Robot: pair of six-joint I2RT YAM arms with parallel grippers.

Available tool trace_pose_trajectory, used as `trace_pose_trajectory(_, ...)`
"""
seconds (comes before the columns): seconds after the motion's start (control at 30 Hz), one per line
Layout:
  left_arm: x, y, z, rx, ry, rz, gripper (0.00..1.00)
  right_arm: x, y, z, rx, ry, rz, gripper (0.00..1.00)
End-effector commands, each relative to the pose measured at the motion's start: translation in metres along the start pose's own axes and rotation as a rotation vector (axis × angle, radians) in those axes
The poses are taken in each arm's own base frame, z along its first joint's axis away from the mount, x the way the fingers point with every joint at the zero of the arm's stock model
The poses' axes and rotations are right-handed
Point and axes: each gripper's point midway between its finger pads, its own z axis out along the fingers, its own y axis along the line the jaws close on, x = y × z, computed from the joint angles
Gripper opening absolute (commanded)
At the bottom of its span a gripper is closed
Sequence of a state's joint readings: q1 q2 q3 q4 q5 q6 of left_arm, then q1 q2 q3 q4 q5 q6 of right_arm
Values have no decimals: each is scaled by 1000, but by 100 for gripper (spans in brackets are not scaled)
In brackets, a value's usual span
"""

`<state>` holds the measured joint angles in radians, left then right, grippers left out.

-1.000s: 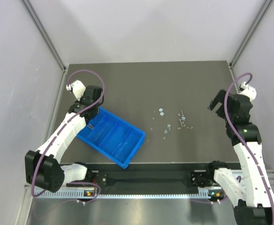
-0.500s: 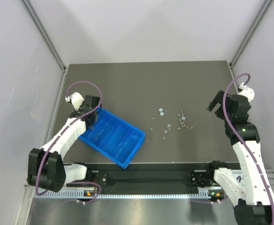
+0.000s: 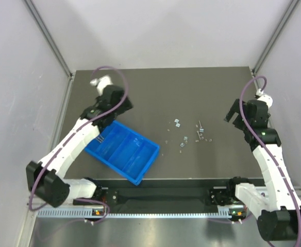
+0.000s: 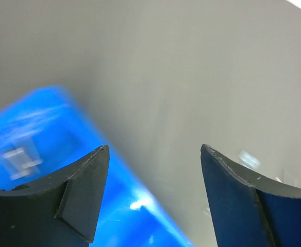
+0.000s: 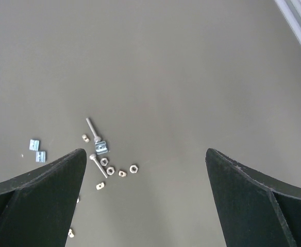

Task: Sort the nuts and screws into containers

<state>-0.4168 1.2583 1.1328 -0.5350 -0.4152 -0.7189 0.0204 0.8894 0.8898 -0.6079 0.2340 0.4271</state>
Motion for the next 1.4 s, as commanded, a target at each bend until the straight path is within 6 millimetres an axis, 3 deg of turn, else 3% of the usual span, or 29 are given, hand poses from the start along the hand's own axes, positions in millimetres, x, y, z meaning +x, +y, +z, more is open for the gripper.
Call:
trace_pose_trajectory(0.0,18,-107,-23,274,30,152,77,-12,-5,7,8,-33,26,100)
trace_pose_trajectory(0.03,28,-126,-23,311,50,174,76,-10,-5,7,3,-28,26,100)
trace_pose_trajectory(0.07,57,-142,-8,323,113,221,75,-7,-6,7,5,-24,26,100)
trace_pose_trajectory(0.1,67,-172,-20,382,122,246,74,-5,-7,7,6,-21,31,100)
trace_pose_trajectory(0.13,80,-186,-19,398,146,263,73,-5,-8,6,9,-23,34,100)
trace_pose_trajectory(0.17,110,-197,-4,386,195,307,72,-3,-10,5,14,-22,34,100)
trace_pose_trajectory(0.2,121,-223,-17,432,198,321,70,-4,-12,3,17,-30,37,100)
trace_pose_trajectory(0.23,136,-231,-16,423,215,339,68,-5,-14,2,27,-33,38,100)
trace_pose_trajectory(0.27,166,-236,-3,391,254,351,68,-5,-16,0,30,-38,37,100)
trace_pose_trajectory(0.3,172,-257,-14,415,241,344,67,-3,-17,0,34,-39,33,100)
trace_pose_trajectory(0.37,206,-274,-10,399,274,346,66,-4,-21,1,49,-45,32,100)
trace_pose_trajectory(0.4,213,-278,-8,389,270,351,64,-4,-24,2,61,-45,37,100)
trace_pose_trajectory(0.43,233,-277,2,365,292,369,63,-4,-27,3,80,-48,43,100)
trace_pose_trajectory(0.57,260,-295,7,369,303,398,58,-10,-30,-1,79,-75,116,100)
trace_pose_trajectory(0.73,295,-290,22,325,336,465,52,-16,-28,-10,36,-116,146,100)
trace_pose_trajectory(0.93,298,-287,31,281,289,482,45,-18,-28,-17,40,-133,125,100)
trace_pose_trajectory(1.2,324,-283,36,280,314,530,43,-16,-31,-19,54,-138,117,100)
trace_pose_trajectory(1.37,325,-276,42,252,300,549,43,-15,-32,-20,54,-135,112,100)
